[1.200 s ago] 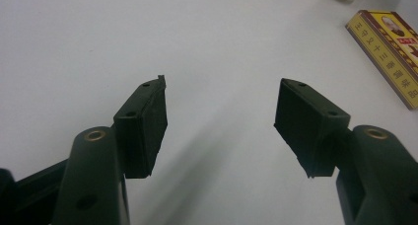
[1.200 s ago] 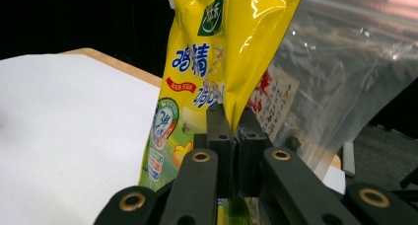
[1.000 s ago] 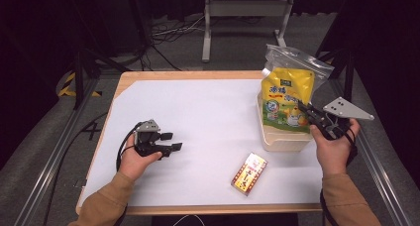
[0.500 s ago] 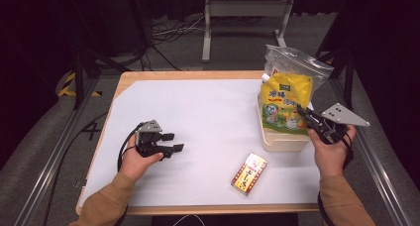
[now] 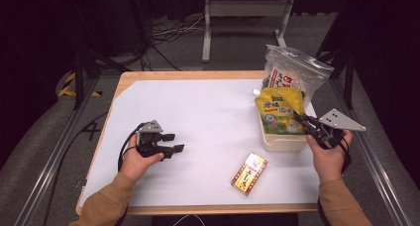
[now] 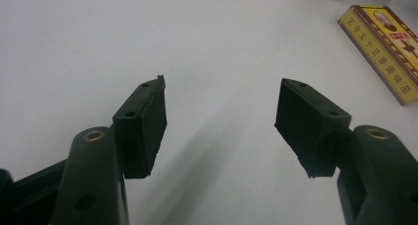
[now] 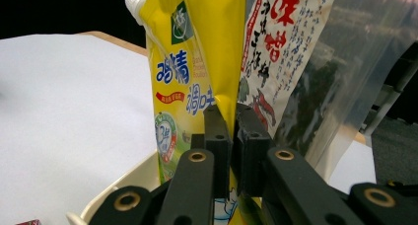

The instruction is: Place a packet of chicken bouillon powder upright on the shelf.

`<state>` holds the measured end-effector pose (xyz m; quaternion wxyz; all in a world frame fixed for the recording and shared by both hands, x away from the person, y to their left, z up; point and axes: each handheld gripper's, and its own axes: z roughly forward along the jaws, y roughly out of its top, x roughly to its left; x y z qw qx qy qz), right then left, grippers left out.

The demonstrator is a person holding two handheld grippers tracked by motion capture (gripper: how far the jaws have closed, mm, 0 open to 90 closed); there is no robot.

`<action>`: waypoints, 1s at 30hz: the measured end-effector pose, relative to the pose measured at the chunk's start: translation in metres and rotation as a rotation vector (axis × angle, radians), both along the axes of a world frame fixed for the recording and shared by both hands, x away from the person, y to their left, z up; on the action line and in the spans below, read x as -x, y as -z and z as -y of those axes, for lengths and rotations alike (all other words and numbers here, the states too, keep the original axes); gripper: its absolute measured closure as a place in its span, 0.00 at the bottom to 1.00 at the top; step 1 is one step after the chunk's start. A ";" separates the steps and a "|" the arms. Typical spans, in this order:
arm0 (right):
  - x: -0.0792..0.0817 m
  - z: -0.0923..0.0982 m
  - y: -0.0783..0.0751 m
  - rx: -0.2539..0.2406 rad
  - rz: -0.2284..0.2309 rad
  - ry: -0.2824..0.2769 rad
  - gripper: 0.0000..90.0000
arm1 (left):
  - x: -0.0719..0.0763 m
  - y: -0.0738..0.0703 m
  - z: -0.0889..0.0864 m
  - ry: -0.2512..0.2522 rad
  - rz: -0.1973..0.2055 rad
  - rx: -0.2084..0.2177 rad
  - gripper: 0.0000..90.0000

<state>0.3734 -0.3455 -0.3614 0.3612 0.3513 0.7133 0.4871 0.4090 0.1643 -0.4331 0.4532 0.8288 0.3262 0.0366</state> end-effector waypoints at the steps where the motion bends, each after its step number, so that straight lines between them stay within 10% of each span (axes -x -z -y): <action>1: 0.001 0.001 0.001 -0.010 -0.007 0.007 0.95 | 0.000 0.000 0.000 0.000 0.000 0.000 0.41; 20: 0.004 0.017 0.009 -0.078 -0.242 0.159 0.96 | 0.002 0.000 0.005 0.016 0.001 -0.007 0.41; 30: 0.004 0.020 0.004 -0.114 -0.230 0.140 0.78 | 0.004 -0.002 0.011 0.028 0.006 -0.011 0.38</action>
